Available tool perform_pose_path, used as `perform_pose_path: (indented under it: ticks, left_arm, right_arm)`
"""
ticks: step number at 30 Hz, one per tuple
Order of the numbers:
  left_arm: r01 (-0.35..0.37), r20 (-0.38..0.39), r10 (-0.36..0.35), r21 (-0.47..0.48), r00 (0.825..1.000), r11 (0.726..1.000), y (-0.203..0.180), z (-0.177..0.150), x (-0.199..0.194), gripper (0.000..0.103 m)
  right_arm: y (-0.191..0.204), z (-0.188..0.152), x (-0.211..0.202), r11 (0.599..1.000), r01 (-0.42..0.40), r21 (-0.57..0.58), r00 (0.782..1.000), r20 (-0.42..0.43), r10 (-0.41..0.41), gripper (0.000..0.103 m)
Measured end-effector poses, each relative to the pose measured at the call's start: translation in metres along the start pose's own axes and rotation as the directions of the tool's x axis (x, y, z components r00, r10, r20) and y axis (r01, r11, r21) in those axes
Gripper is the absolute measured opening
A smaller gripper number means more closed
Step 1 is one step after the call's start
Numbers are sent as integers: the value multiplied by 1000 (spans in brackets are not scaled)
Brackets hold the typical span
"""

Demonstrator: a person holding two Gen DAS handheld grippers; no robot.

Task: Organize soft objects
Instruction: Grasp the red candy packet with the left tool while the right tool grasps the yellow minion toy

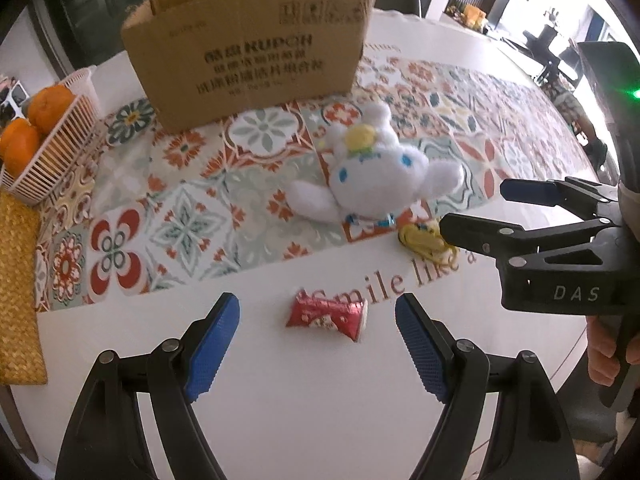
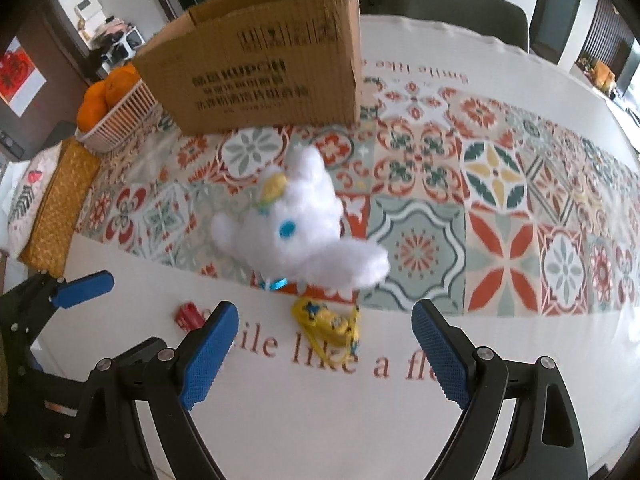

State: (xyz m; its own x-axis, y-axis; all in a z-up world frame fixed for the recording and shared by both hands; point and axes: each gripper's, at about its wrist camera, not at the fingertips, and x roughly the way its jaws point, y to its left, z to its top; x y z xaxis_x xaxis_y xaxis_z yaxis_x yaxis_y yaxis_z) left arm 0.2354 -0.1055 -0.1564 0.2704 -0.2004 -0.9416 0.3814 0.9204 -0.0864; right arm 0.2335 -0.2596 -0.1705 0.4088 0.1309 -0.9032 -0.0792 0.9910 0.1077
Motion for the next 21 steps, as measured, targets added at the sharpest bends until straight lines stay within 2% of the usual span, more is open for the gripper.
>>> perform_pose_path:
  ticks: [14, 21]
  left_arm:
    - [51, -68, -49, 28, 996, 998, -4, -18, 43, 80]
    - [35, -82, -32, 27, 996, 999, -6, -17, 58, 80]
  right_arm:
    - [-3, -30, 34, 999, 35, -42, 993, -111, -39, 89]
    - [-8, -35, 55, 998, 42, -55, 987, -152, -50, 88]
